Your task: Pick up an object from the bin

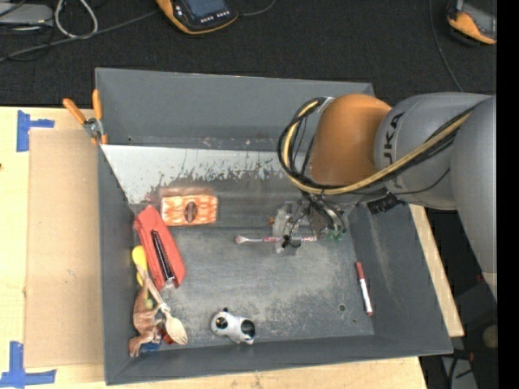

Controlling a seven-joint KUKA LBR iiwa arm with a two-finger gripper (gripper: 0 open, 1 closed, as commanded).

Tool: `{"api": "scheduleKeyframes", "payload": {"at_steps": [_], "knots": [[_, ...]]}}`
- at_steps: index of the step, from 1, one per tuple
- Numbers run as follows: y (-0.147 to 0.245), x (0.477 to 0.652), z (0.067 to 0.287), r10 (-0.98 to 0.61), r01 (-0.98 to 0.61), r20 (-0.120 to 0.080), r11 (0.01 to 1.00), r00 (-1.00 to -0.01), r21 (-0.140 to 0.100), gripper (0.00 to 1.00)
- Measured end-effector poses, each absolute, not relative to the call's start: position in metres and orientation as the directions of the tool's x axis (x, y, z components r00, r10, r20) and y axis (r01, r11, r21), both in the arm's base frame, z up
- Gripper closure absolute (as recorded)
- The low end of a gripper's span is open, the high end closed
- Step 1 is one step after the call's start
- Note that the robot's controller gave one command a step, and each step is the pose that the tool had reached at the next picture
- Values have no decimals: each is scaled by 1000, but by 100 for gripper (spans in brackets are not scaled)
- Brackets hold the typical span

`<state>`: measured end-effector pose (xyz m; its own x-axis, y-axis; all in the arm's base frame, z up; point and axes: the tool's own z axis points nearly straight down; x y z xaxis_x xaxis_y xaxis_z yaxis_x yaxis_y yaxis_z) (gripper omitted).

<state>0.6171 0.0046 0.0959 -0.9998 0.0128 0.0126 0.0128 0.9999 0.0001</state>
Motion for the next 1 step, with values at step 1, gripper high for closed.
{"api": "scheduleKeyframes", "payload": {"at_steps": [1], "knots": [[5,620,138,13,13,1,1000,-1000,0,100]]}}
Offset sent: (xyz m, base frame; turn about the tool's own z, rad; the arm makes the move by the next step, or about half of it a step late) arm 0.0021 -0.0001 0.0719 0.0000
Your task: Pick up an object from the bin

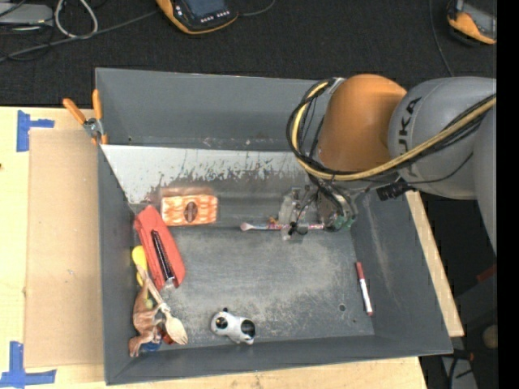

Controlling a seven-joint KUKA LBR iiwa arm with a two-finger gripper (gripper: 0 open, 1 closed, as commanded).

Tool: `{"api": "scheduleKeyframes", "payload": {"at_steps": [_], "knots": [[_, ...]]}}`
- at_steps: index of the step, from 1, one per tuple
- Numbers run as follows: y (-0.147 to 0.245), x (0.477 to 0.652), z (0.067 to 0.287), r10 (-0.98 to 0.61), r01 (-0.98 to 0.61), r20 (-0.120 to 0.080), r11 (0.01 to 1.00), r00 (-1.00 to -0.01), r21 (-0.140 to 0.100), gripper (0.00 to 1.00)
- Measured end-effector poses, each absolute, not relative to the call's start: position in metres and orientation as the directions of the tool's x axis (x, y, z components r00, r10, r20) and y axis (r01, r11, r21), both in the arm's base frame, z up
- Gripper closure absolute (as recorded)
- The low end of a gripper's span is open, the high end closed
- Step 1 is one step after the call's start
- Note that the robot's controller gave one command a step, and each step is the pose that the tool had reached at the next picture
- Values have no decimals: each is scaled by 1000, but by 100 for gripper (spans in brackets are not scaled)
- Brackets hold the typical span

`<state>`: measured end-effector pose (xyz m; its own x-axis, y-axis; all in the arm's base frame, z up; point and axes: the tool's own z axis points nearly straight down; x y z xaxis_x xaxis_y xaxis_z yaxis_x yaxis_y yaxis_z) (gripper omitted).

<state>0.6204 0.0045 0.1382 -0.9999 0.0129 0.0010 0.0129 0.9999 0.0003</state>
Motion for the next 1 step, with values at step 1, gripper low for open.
{"api": "scheduleKeyframes", "payload": {"at_steps": [1], "knots": [[5,620,162,13,13,4,1000,-1000,0,100]]}}
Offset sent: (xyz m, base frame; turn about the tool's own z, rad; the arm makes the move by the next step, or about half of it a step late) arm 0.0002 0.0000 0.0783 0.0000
